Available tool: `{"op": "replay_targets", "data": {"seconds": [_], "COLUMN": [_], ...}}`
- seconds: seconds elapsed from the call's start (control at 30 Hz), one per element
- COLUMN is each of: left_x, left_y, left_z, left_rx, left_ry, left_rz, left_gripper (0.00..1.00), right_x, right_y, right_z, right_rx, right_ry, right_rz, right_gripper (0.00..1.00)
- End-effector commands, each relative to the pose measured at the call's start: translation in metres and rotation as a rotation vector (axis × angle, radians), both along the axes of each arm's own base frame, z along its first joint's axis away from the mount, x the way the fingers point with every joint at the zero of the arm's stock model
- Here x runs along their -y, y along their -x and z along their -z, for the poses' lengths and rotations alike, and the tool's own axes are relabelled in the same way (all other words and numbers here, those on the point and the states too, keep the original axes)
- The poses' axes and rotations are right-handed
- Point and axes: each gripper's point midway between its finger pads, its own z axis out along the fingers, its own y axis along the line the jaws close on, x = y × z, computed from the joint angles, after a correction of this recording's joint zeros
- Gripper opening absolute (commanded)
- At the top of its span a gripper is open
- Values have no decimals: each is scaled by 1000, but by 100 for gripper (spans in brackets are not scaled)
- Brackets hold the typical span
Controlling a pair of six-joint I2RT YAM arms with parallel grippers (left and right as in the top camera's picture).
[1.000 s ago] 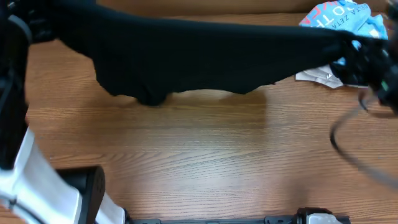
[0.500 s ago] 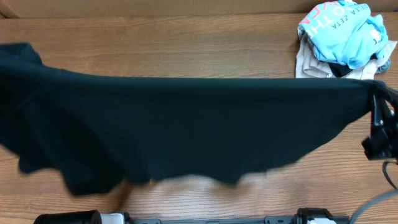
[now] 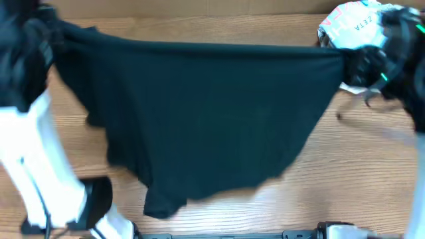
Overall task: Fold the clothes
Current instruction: 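Lift the t-shirt with both grippers and shake it out flat, then lower the spread t-shirt onto the table and release both grippers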
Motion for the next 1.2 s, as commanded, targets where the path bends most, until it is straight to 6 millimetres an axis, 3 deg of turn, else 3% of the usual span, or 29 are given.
{"op": "replay_targets", "data": {"seconds": [0.0,0.07,0.23,0.27,0.37,0.4,0.57,0.7,0.9,1.17], "left_x": [-2,2,7,9,15,17,22,22,25,50], "left_y": [-43,-74,-143,-160,-173,-172,-154,-123,-91,-83], "left_z": [63,109,204,234,282,290,301,309,314,327], "left_rx": [-162,-244,-335,-354,-416,-437,-530,-661,-791,-831], "left_ry": [9,41,62,62,69,71,76,87,132,270], "left_rz": [9,35,73,78,82,84,89,81,70,132], "left_gripper": [4,4,4,4,4,4,4,4,4,4], "right_x": [9,9,9,5,1,0,-1,-1,-3,-4], "right_y": [-45,-77,-148,-167,-183,-182,-156,-124,-96,-59], "right_z": [62,98,166,185,212,216,230,242,253,300], "right_rx": [-136,-186,-185,-171,-180,-193,-313,-457,-576,-724], "right_ry": [37,36,28,12,-6,-5,-11,-17,-25,-32], "right_rz": [0,-6,-14,-27,-43,-44,-44,-45,-48,-46], "right_gripper": [4,4,4,4,4,4,4,4,4,4]}}
